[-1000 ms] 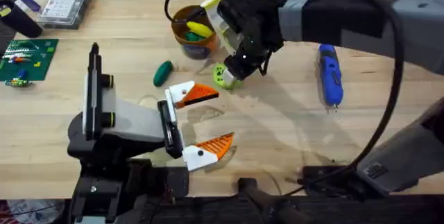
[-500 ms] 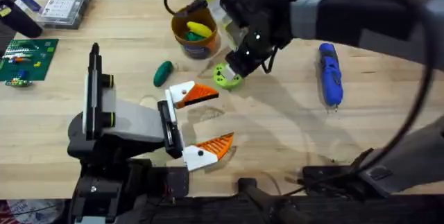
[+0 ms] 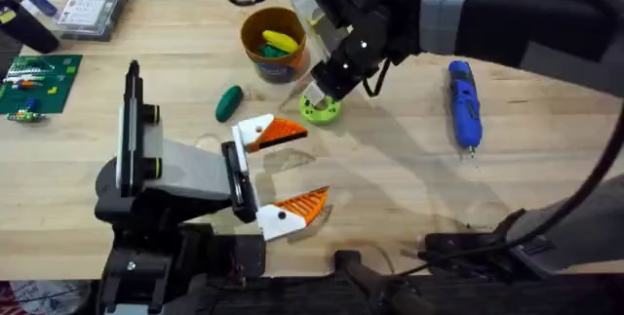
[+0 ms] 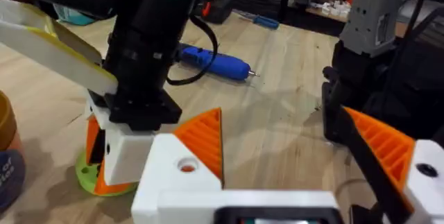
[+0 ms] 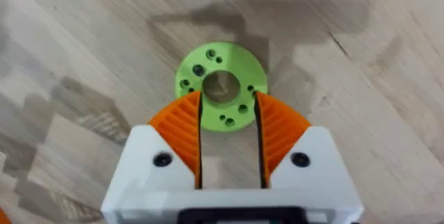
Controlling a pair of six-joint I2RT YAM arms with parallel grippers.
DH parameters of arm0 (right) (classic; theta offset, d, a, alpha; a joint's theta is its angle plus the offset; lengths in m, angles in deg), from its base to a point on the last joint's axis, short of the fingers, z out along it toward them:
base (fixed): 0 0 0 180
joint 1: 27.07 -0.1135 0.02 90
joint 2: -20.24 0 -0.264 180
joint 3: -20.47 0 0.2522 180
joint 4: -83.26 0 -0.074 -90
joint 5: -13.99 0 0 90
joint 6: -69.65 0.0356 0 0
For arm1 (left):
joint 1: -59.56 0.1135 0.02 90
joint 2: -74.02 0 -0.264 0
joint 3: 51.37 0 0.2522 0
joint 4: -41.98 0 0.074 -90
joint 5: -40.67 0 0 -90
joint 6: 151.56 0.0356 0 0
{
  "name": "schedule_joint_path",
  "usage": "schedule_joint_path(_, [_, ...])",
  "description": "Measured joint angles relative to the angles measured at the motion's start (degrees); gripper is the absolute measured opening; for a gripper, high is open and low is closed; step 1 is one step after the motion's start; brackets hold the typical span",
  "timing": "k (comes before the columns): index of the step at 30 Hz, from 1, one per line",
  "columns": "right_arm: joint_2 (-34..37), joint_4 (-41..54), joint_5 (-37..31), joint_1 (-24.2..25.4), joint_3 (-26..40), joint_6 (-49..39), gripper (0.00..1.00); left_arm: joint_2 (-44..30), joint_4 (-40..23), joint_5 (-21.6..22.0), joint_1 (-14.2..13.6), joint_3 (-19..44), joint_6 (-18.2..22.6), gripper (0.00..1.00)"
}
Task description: Pick up the gripper from the table and insert it into the empty holder that is missing its gripper. Then pick up a screw, insert it into the mounting hole, and use the screwdriver to tighten it. Finally, clean up the table by picking up the vegetable and placing it into the bucket.
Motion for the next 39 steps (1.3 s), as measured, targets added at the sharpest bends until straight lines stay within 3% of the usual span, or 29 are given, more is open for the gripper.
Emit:
schedule_joint_path(12, [3.0, -3.9, 0.4, -4.3, 0.0, -1.0, 0.388, 0.0, 0.0, 0.0, 0.0, 0.0, 0.0, 0.989])
schedule_joint_path(24, [7.2, -5.6, 0.4, -4.4, 0.0, -1.1, 0.388, 0.0, 0.0, 0.0, 0.0, 0.0, 0.0, 0.989])
schedule_joint_path(39, [7.3, -5.5, 0.4, -4.4, 0.0, -1.1, 0.388, 0.0, 0.0, 0.0, 0.0, 0.0, 0.0, 0.989])
